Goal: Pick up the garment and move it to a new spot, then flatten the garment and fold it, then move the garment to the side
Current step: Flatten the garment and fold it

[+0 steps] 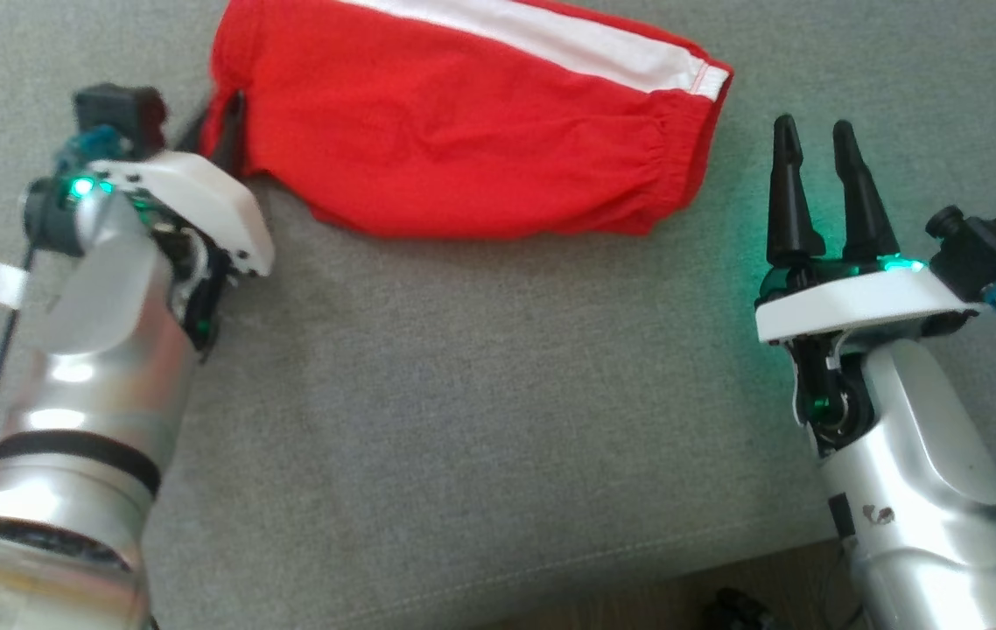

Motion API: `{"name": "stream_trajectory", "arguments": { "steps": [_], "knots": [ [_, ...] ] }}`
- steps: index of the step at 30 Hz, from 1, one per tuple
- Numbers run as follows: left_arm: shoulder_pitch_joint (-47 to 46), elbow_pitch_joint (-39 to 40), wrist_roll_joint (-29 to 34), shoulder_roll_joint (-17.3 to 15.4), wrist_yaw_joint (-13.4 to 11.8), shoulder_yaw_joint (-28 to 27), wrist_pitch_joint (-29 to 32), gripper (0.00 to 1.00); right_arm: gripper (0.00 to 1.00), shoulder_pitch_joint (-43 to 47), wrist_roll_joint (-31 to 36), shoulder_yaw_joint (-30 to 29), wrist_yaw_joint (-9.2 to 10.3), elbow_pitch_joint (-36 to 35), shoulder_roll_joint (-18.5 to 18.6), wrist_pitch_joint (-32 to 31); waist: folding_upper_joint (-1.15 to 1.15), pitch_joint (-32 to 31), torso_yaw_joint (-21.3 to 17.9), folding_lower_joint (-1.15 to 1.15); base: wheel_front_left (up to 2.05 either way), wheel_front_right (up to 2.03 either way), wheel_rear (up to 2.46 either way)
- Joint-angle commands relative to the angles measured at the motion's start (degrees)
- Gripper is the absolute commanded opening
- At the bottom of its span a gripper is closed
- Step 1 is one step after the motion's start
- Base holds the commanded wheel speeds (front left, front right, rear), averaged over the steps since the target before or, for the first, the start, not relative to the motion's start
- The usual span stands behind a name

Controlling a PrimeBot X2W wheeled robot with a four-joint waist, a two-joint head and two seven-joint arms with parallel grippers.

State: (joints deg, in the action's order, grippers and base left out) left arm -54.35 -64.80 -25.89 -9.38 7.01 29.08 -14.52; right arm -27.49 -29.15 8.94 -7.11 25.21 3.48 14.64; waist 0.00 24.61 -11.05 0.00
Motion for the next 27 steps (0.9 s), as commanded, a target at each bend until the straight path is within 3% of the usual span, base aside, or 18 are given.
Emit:
{"name": "stream_trajectory", "arguments": {
  "steps": [1, 4, 9, 14, 20, 21, 22, 23, 27],
  "knots": [
    [1.3, -0.7, -0.3, -1.0, 0.0, -0.4, 0.6, 0.00, 1.00, 0.5, 0.4, 0.9, -0.37, -1.1, -0.6, 0.4, 0.00, -0.9, 0.2, 0.00, 0.00, 0.00, 0.00],
    [2.6, -1.1, -1.1, -0.5, -0.1, -0.8, 0.1, 0.00, 1.00, 1.4, 1.3, 0.5, -0.37, 0.0, -0.6, 0.4, 0.00, -3.0, 0.8, 0.00, 0.00, 0.00, 0.00],
    [6.1, 0.3, -1.7, 0.5, -3.1, -2.3, -0.4, 0.00, 1.00, 3.4, 2.1, -0.2, -0.37, 1.5, -0.6, 0.4, 0.00, -6.4, 2.6, 0.00, 0.00, 0.00, 0.00],
    [13.5, 6.9, -1.7, 1.9, -6.8, -5.0, -0.5, 0.00, 1.00, 5.9, 3.2, -0.5, -0.37, 3.0, -0.6, 0.4, 0.00, -10.0, 5.6, 0.00, 0.00, 0.00, 0.00],
    [19.9, 13.1, -1.0, 3.3, -8.7, -7.2, -0.5, 0.00, 1.00, 6.3, 4.1, -0.2, -0.37, 3.5, -0.6, 0.4, 0.00, -11.0, 8.7, 0.00, 0.00, 0.00, 0.00],
    [20.5, 14.5, -0.5, 3.5, -9.0, -7.5, -0.5, 0.09, 1.00, 6.1, 4.0, 0.0, -0.37, 3.5, -0.6, 0.4, 0.00, -10.9, 9.2, 0.00, 0.00, 0.00, 0.00],
    [21.2, 16.0, 0.0, 3.7, -9.4, -7.8, -0.5, 0.65, 1.00, 5.9, 4.0, 0.3, -0.37, 3.5, -0.6, 0.4, 0.00, -10.8, 9.7, 0.00, 0.00, 0.00, 0.00],
    [21.9, 17.5, 0.6, 3.8, -9.7, -8.3, -0.5, 1.00, 1.00, 5.6, 3.9, 0.5, -0.37, 3.5, -0.6, 0.4, 0.00, -10.7, 10.2, 0.00, 0.00, 0.00, 0.00],
    [24.9, 23.4, 3.1, 4.5, -10.7, -10.0, -0.5, 1.00, 1.00, 3.7, 3.4, 2.2, -0.37, 3.5, -0.6, 0.4, 0.00, -10.1, 12.0, 0.00, 0.00, 0.00, 0.00]
  ]
}}
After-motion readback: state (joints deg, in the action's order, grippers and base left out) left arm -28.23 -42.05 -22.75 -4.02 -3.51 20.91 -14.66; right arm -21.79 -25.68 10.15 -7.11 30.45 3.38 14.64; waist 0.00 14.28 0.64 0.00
